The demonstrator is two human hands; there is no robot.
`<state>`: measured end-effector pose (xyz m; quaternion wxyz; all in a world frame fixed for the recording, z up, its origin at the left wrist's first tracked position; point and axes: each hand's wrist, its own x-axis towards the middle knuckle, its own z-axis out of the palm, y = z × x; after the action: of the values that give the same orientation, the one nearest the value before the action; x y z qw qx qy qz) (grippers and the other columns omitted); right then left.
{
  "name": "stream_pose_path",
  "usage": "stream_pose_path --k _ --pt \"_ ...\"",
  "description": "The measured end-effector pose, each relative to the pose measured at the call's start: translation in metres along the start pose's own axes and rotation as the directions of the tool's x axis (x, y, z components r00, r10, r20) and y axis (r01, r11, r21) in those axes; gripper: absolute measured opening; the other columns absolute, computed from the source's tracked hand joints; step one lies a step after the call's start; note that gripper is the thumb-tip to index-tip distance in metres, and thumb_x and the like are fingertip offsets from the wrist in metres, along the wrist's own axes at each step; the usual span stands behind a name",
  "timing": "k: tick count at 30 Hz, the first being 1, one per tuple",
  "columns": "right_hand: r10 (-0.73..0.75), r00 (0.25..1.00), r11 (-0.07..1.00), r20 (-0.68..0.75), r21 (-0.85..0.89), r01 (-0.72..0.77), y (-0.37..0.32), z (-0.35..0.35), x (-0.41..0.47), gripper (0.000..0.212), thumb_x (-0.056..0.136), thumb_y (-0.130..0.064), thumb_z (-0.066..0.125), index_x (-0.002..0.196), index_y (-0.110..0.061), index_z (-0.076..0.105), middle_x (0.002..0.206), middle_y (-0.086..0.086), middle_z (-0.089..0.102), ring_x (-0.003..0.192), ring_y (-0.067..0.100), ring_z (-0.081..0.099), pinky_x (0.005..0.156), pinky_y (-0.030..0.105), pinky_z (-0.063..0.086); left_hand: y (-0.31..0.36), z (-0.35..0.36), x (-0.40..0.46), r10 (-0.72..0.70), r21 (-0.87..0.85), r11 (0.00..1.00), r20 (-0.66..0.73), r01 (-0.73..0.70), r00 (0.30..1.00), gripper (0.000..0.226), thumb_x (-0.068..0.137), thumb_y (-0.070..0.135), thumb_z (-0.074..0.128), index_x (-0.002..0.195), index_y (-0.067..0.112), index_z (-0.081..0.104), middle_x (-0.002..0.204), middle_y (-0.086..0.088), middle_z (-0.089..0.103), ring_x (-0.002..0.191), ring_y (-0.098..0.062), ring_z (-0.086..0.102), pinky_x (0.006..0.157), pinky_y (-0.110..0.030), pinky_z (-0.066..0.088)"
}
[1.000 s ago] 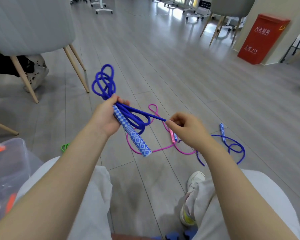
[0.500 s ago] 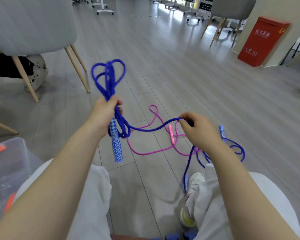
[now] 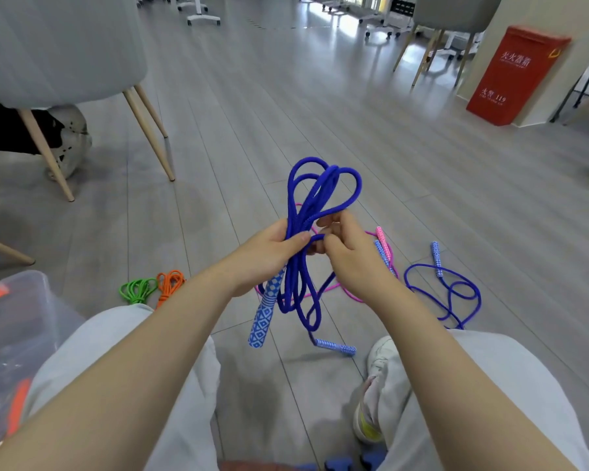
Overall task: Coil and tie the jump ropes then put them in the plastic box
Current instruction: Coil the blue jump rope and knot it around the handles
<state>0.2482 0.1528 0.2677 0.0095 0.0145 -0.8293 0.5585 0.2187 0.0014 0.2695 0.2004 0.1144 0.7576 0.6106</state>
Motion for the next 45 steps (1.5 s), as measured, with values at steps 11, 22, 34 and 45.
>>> stream_pose_path --k 11,22,34,45 --pt "-0.117 0.990 0.981 -0.075 -0.162 0.104 0.007 0.000 -0.001 0.010 0.099 -0.014 0.047 0.106 -0.021 0.047 0.098 -0.006 0.065 0.090 0.007 0.065 0.080 0.031 0.055 -0.003 -0.001 -0.002 -0.093 -0.025 0.995 0.149 0.097 0.985 0.012 0.102 0.020 0.046 0.109 0.018 0.056 0.085 -0.001 0.065 0.085 -0.017 0.069 0.080 -0.033 0.057" --pt "0.031 0.999 0.982 -0.039 -0.185 -0.038 0.010 -0.014 0.006 0.022 0.092 -0.046 0.058 0.092 -0.024 0.060 0.069 0.000 0.056 0.062 0.011 0.051 0.063 0.040 0.053 -0.003 -0.009 0.001 -0.063 0.019 0.998 0.002 0.063 0.998 0.007 0.098 0.017 0.051 0.098 0.019 0.058 0.078 0.003 0.062 0.080 -0.013 0.064 0.083 -0.036 0.054" --pt "0.089 0.995 0.986 -0.051 -0.139 -0.096 0.015 -0.039 0.004 0.021 0.094 -0.035 0.054 0.089 -0.019 0.065 0.072 0.007 0.056 0.066 0.013 0.049 0.067 0.040 0.050 0.003 -0.047 0.012 0.044 -0.435 0.875 -0.364 -0.211 0.930 0.024 0.102 0.010 0.042 0.079 0.010 0.050 0.061 0.004 0.056 0.061 -0.015 0.059 0.079 -0.038 0.053" --pt "0.035 0.998 0.997 -0.043 -0.074 -0.038 0.011 -0.023 0.003 0.016 0.098 -0.025 0.050 0.093 -0.027 0.065 0.071 0.010 0.057 0.059 0.013 0.043 0.058 0.031 0.040 -0.009 -0.056 0.021 -0.198 -0.568 0.818 -0.426 -0.091 0.883 0.030 0.099 0.014 0.047 0.070 0.011 0.052 0.053 0.003 0.058 0.062 -0.016 0.056 0.086 -0.043 0.050"
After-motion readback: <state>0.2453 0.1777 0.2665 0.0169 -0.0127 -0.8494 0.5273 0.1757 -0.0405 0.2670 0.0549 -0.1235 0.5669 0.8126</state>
